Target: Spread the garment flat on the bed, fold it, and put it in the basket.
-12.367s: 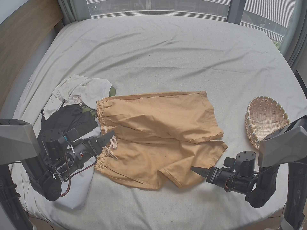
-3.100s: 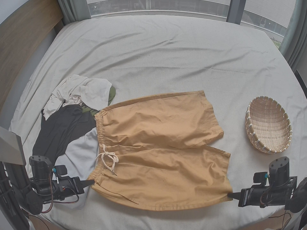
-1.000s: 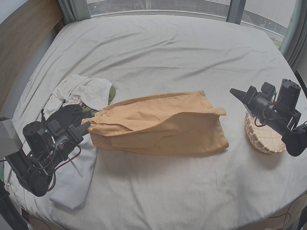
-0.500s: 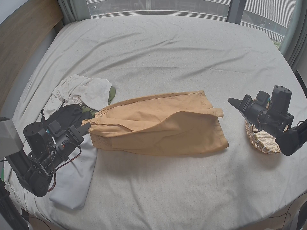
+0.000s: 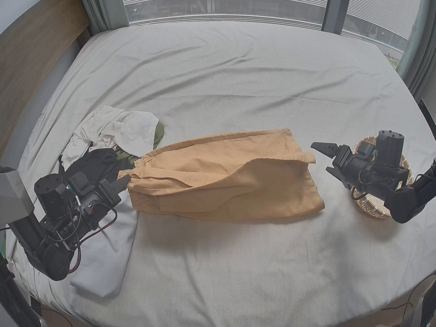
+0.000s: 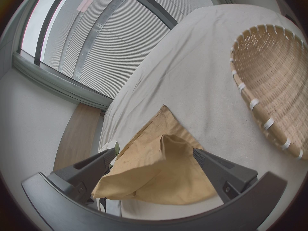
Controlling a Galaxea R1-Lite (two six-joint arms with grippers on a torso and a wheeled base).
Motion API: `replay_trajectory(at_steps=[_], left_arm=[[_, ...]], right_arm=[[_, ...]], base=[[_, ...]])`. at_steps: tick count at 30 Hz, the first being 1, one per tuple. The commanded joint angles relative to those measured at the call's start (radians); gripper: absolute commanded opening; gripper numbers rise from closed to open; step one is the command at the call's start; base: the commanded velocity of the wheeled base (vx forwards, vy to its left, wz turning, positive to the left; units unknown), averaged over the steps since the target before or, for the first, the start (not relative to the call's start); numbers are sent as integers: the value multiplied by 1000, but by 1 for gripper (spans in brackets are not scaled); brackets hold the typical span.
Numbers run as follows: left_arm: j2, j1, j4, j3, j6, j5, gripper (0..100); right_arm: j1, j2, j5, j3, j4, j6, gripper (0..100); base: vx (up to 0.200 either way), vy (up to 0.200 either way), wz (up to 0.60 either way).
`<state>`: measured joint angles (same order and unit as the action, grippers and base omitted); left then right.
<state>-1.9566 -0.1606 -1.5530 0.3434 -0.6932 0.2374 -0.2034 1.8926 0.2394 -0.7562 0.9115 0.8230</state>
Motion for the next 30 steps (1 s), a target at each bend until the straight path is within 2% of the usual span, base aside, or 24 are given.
replay_trajectory(at_steps=[1, 16, 17, 30], left_arm=[[1, -2, -1, 2, 0, 0, 0], [4, -3, -2, -4, 0, 0, 0], [5, -5, -2, -4, 0, -1, 0], [4, -8, -1, -3, -2, -1, 0]], right_arm=[[-21, 14, 0, -3, 3, 12, 100], [-34, 120, -11, -106, 4, 51, 100], [-34, 129, -12, -117, 4, 51, 0], [-37, 135, -18, -157, 4, 51, 0]], base=[[0, 0, 0], [0, 0, 0], [0, 0, 0], [0, 0, 0]])
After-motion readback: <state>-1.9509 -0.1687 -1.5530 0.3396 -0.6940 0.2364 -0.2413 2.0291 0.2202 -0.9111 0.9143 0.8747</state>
